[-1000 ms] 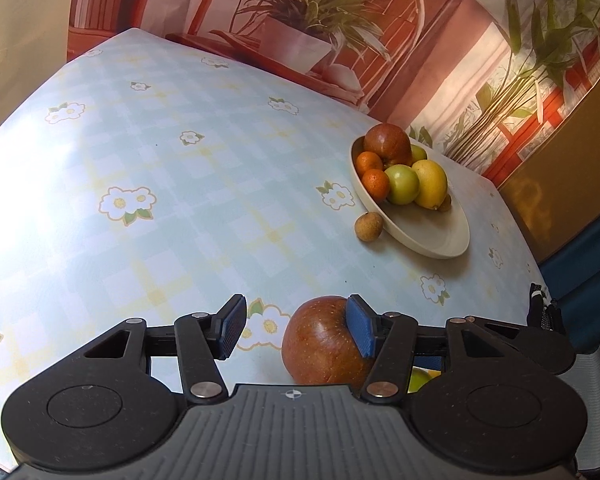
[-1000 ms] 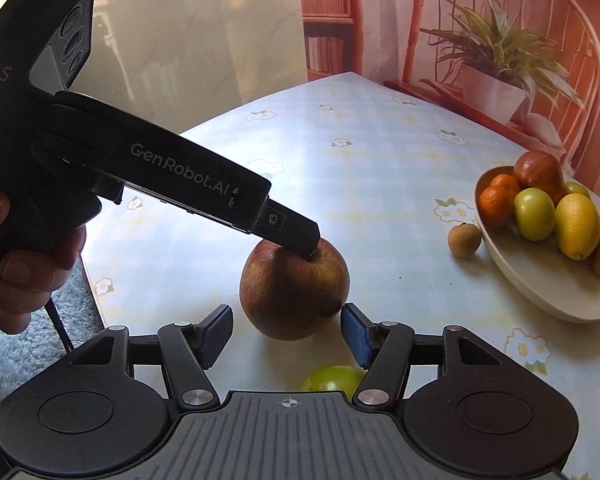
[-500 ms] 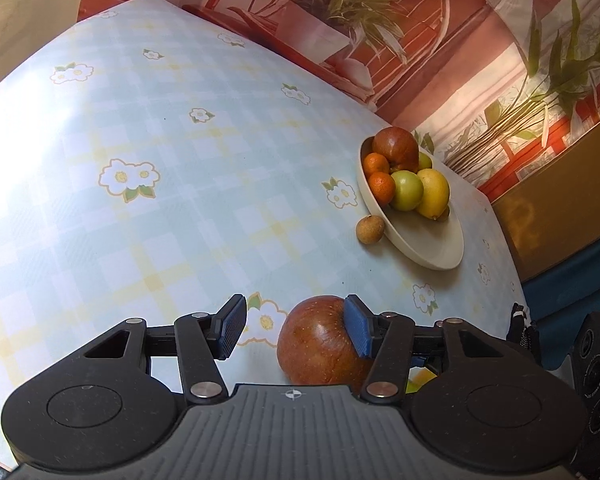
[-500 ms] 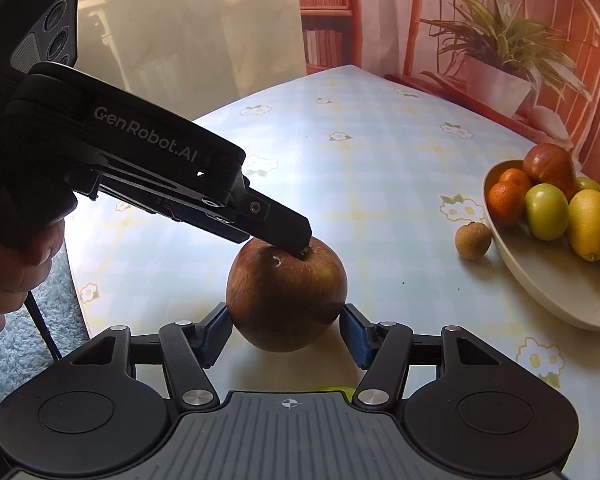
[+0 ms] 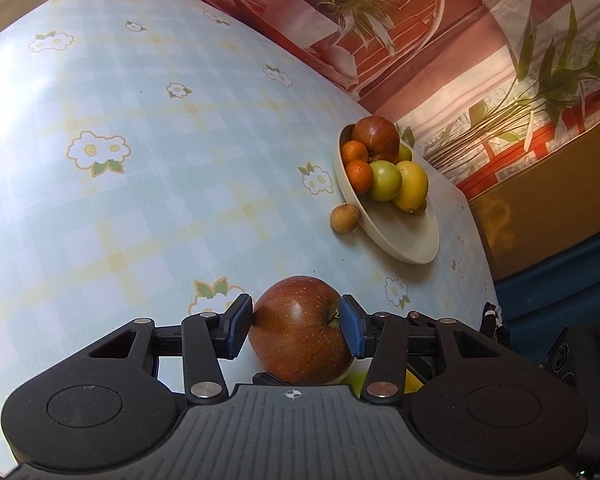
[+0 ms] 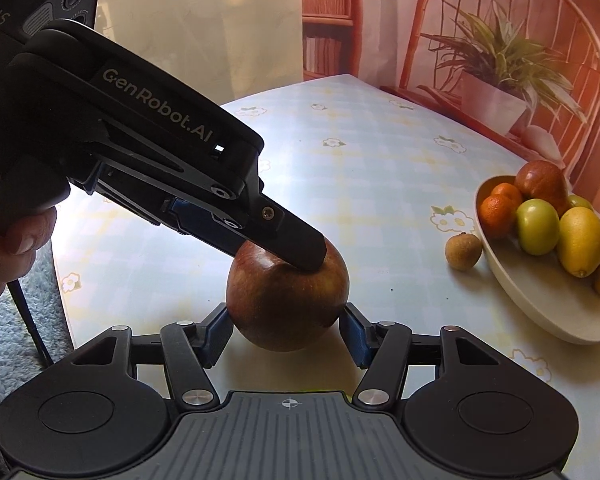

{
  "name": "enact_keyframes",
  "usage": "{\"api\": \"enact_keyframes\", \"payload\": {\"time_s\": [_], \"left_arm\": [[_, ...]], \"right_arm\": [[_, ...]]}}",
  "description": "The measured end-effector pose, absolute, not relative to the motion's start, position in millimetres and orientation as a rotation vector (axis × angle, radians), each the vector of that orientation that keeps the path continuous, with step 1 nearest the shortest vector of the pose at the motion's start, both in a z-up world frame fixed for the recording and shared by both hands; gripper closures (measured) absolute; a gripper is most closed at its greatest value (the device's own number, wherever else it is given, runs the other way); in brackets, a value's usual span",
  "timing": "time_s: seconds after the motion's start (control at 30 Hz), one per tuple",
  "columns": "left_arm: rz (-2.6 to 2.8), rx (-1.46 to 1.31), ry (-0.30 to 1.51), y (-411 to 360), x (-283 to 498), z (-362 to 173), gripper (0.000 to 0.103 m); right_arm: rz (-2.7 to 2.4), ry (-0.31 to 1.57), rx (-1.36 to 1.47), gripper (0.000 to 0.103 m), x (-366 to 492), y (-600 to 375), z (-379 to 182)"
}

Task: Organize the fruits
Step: 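Close both grippers on the red apple and lift it, then carry the red apple toward the plate with both grippers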

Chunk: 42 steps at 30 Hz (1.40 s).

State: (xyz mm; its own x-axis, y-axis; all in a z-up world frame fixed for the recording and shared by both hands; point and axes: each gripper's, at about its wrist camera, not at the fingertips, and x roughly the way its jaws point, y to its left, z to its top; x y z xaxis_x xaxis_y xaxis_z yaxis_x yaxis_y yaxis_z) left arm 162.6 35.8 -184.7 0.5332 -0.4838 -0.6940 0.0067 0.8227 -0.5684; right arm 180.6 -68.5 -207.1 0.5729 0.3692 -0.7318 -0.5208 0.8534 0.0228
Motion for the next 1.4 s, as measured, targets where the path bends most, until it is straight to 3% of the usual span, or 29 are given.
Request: {"api": "enact_keyframes", "payload": {"time_s": [0.67,1.07,1.4], "left_arm": [[-0.352,-0.491,0.939,22,171,-174,0.054],[-0.467,-0.359,0.872,-44,221,-129,0.054],[-0.569,-0.272,0.952,-117,286,-138,0.057]], "right_arm": [[0.494,0.77,-0.169,0.049,181,-86,-200],[0.392,0.678,-0.129,0.049,201,-155,-163],[0.28,0.702,-0.123,0.049,230,-231,-174]]}}
